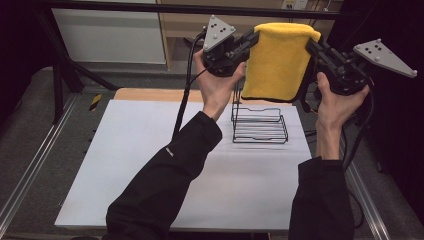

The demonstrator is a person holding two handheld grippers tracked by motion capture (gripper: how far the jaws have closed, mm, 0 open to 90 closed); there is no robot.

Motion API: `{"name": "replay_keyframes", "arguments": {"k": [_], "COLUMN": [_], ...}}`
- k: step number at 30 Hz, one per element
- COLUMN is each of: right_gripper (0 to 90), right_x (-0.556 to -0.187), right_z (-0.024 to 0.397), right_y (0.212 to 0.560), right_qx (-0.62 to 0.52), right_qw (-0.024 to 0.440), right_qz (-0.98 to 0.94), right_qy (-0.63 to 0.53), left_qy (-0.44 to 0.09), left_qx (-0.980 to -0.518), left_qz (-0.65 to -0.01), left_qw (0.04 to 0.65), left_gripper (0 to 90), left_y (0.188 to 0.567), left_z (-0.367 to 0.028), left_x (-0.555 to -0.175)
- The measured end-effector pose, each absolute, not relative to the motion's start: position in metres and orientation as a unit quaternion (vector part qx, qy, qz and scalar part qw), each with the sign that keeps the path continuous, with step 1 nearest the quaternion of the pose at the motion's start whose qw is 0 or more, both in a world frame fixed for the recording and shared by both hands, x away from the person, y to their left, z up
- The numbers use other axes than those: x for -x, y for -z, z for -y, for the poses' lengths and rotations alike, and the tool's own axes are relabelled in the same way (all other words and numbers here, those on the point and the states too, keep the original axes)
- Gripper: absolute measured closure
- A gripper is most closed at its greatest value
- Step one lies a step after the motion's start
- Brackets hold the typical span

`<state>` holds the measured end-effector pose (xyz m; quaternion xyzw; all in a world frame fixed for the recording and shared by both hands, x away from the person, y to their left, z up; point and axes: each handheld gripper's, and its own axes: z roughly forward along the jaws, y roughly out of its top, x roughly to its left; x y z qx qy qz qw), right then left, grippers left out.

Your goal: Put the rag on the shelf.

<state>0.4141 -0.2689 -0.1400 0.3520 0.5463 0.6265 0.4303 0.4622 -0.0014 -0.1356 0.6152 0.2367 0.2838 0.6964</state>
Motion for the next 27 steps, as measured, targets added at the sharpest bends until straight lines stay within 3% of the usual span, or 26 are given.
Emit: {"name": "replay_keyframes", "arguments": {"k": [27], "right_gripper": [79.2], "right_x": [-0.469], "right_z": [0.265], "right_y": [0.123], "right_qx": [-0.34], "right_qw": [0.439], "right_qz": [-0.559], "right_qy": [-0.615], "left_qy": [-0.294], "left_qx": [-0.614], "left_qz": [-0.248], "left_qw": [0.689], "left_gripper": [84.6], "left_y": [0.126], "left_z": [-0.003], "left_x": [-0.507]}}
